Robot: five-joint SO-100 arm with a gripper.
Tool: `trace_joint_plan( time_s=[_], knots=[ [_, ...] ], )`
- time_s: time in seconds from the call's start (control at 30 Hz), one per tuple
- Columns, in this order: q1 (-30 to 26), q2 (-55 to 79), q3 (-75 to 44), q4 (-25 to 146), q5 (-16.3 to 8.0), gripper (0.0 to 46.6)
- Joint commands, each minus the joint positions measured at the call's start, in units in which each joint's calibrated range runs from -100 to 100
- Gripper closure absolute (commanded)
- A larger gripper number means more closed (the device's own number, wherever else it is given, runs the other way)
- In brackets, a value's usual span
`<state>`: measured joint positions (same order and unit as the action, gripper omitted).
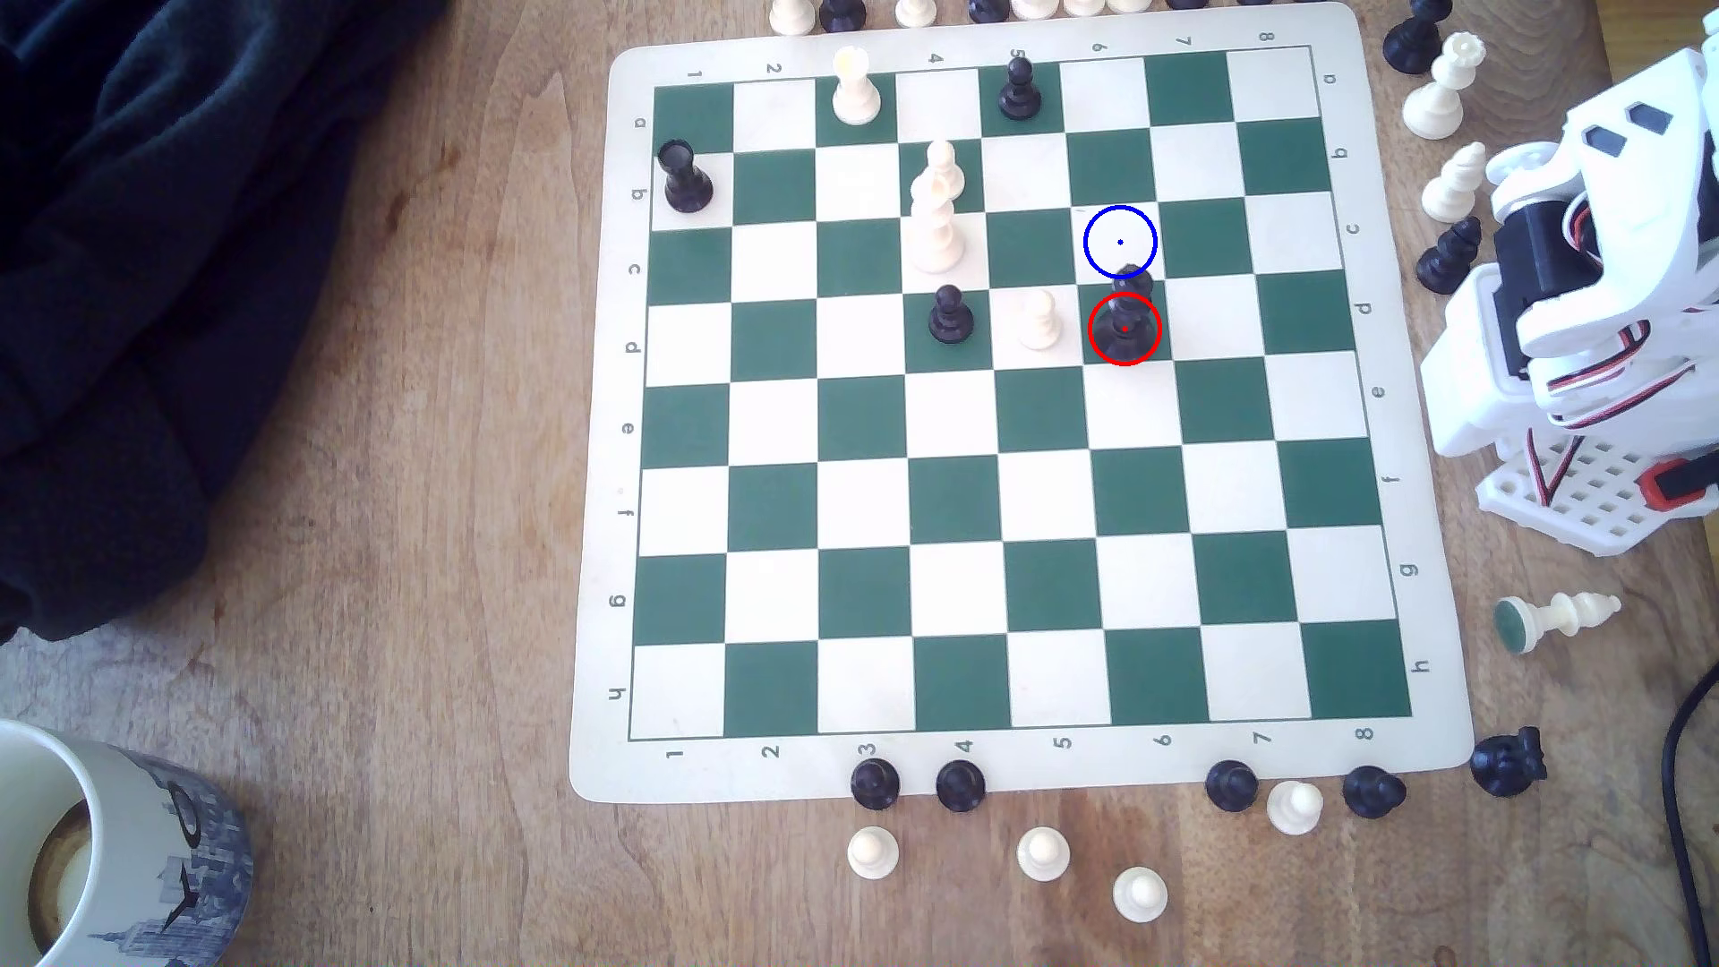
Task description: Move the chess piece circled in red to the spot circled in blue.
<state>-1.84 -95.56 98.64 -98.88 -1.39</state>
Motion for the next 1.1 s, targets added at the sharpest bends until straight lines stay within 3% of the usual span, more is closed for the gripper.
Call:
trace_joint_plan(
  time_s=[0.0,0.3,0.6,0.77,0.8,1.07],
  knots=[
    [-0.46,-0.2,1.26,4.45,0.1,46.4],
    [0.24,-0.2,-3.27,22.55,0.1,46.4],
    [1.96,-0.2,-8.44,64.9,-0.2,46.4],
    [1.96,-0.2,-16.23,90.12,-0.29,46.4],
    [2.04,-0.2,-20.22,101.34,-0.29,46.4],
    [5.64,-0.11,-31.74,130.25,-0.34,46.4]
  ],
)
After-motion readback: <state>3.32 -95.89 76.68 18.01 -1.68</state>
